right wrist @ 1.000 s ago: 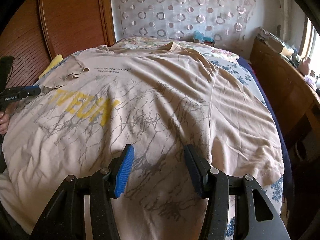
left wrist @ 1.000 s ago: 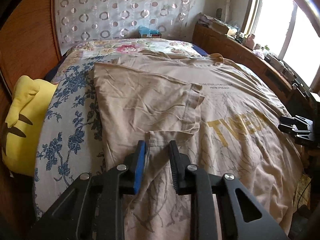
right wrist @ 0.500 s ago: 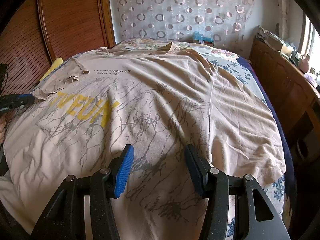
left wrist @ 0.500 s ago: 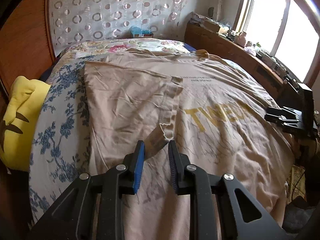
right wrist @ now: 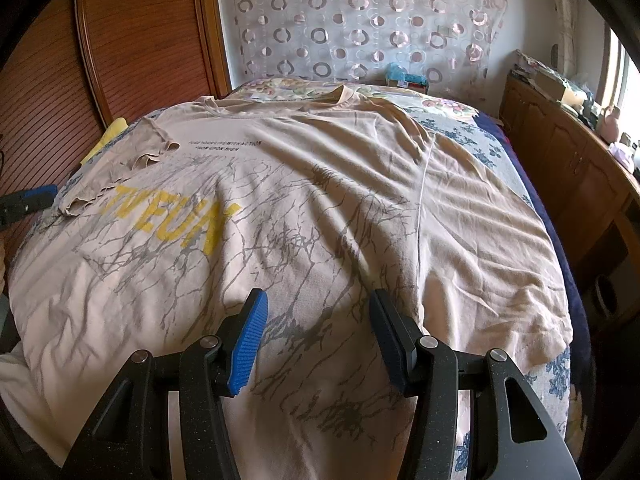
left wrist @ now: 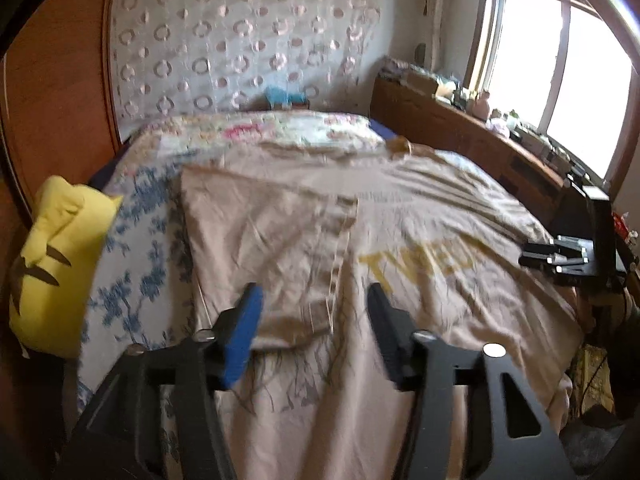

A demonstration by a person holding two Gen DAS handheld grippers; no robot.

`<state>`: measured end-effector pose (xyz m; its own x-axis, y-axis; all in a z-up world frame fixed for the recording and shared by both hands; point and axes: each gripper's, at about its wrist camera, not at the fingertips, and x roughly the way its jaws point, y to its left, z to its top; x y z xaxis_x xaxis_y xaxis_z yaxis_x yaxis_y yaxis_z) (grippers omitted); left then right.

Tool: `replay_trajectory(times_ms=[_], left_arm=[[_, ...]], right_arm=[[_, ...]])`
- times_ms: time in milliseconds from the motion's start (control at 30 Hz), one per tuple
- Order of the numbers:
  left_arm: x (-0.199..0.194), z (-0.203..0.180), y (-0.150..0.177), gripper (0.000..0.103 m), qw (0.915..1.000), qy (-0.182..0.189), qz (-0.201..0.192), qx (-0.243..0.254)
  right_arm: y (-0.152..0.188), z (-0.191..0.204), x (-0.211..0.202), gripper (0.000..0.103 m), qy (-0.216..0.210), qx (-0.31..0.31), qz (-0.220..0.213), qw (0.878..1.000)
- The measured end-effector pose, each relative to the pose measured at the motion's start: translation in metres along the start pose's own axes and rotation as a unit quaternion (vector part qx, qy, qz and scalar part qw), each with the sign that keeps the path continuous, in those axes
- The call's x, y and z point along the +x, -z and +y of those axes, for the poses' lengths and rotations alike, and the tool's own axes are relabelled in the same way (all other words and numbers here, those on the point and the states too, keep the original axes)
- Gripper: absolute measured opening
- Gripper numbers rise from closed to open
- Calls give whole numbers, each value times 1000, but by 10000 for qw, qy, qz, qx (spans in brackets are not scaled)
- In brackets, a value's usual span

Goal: Fold small clothes
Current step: 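Open the left tool and lift it off the folded panel, then grasp the opposite side edge of the shirt with the right tool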

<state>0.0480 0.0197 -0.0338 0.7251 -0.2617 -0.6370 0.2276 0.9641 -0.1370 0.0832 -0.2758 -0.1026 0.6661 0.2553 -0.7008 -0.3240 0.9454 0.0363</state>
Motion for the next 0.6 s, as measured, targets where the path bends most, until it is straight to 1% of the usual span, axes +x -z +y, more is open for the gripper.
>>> replay_trajectory(times_ms=[33,67,100,200,300,400,500,600], left_arm=[[-1,0,-2,72,10000,9,-88,-9],[-3,0,-5,73,9999,21,-168,-22],[-4,-1,-8,77,9997,33,-241,-34],[-3,-6,-16,77,9994,-95,-318,22],[1,-12,-21,77,9991,-201,-375,70],[4,-17,-26,77,9990,-114,-421,53],[8,-23,-29,77,9991,-121,-398,95],[11,-29,-29,77,9991,-62,-390,148]], right_arm=[[0,-1,-1,55,-9,38,-8,10000],[0,-1,-3,55,-8,74,-41,10000],[0,-3,-7,55,-6,99,-103,9999],[1,-10,-17,55,62,152,-210,9996],[2,-26,-29,55,301,219,-329,9988],[5,-50,-36,55,541,420,-361,9970],[10,-77,-43,55,719,597,-406,9948],[14,-100,-45,55,936,803,-354,9917]])
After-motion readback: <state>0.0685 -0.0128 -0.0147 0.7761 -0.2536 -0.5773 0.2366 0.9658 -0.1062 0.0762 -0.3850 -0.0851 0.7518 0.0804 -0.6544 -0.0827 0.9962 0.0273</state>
